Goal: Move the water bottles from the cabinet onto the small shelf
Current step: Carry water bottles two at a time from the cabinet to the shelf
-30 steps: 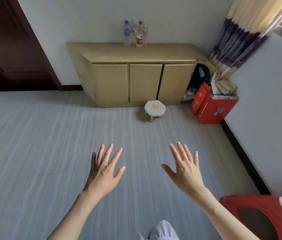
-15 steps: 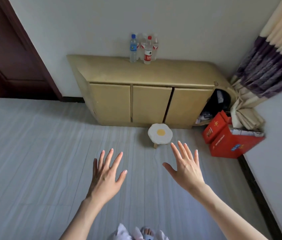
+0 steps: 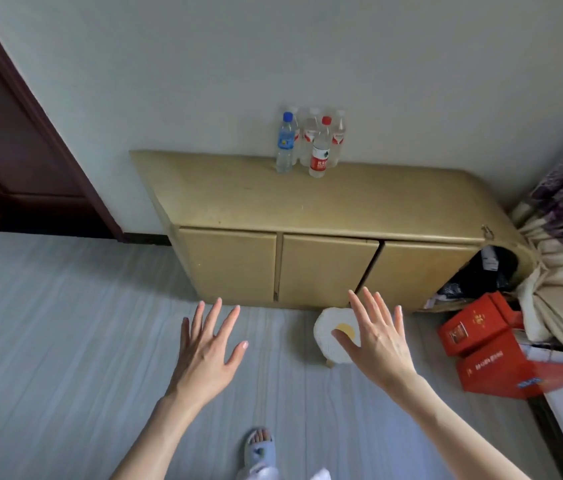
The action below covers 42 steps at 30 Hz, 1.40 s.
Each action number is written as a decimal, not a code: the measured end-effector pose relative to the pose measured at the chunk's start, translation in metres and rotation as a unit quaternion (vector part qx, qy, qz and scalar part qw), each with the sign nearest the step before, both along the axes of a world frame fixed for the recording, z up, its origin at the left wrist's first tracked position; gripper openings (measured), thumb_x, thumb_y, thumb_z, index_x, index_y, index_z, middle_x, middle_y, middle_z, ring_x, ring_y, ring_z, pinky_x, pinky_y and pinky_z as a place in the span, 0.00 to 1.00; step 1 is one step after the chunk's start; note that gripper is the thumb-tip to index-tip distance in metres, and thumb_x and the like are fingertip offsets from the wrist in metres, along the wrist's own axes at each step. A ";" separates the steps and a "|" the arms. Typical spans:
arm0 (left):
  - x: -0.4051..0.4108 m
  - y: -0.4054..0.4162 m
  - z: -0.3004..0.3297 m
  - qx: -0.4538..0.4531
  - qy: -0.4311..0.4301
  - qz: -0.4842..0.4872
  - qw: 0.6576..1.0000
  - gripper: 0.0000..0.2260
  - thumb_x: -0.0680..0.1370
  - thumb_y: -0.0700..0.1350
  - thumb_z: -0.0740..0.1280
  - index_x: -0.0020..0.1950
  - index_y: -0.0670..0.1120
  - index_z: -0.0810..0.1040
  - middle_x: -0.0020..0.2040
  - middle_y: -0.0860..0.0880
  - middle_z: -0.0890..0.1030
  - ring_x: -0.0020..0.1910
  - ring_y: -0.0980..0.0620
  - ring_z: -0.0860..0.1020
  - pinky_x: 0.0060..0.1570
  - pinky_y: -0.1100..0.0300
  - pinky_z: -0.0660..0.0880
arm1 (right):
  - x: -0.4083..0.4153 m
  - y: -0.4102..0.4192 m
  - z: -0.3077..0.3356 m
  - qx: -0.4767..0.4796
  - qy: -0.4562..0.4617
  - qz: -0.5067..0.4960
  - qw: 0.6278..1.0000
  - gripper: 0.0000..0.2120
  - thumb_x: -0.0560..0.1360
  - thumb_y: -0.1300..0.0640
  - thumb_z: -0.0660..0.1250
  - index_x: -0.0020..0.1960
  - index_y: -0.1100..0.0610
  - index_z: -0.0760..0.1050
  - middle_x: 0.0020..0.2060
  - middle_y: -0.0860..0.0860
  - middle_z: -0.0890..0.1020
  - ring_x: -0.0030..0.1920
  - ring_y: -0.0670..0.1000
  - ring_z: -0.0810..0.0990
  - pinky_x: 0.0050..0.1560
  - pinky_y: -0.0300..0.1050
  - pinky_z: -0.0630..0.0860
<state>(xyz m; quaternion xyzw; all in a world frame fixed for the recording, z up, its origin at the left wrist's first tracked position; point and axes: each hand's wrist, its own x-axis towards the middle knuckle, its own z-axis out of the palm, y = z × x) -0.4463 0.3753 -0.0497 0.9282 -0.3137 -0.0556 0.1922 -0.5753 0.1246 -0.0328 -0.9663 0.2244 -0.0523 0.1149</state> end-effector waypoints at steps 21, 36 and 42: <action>0.308 -0.257 0.012 0.022 -0.043 -0.042 0.998 0.28 0.73 0.60 0.50 0.70 0.50 0.64 0.72 0.41 0.64 0.71 0.37 0.59 0.66 0.38 0.58 | 0.301 -0.248 0.011 0.004 0.009 -0.023 1.000 0.37 0.71 0.33 0.49 0.73 0.52 0.53 0.73 0.57 0.59 0.73 0.58 0.54 0.71 0.61 0.47; 0.534 -0.470 0.042 -0.054 -0.135 -0.193 0.971 0.24 0.70 0.34 0.69 0.63 0.46 0.66 0.64 0.39 0.73 0.64 0.39 0.70 0.59 0.41 0.71 | 0.514 -0.408 0.040 0.067 0.001 -0.068 0.995 0.28 0.78 0.53 0.58 0.73 0.55 0.51 0.72 0.55 0.60 0.72 0.55 0.57 0.71 0.50 0.52; 0.594 -0.533 0.027 0.000 -0.125 -0.242 0.962 0.30 0.60 0.31 0.75 0.60 0.43 0.73 0.58 0.42 0.78 0.55 0.43 0.78 0.48 0.54 0.78 | 0.580 -0.444 0.027 0.071 0.030 -0.056 0.995 0.23 0.78 0.57 0.58 0.71 0.58 0.57 0.64 0.57 0.68 0.63 0.58 0.67 0.60 0.51 0.67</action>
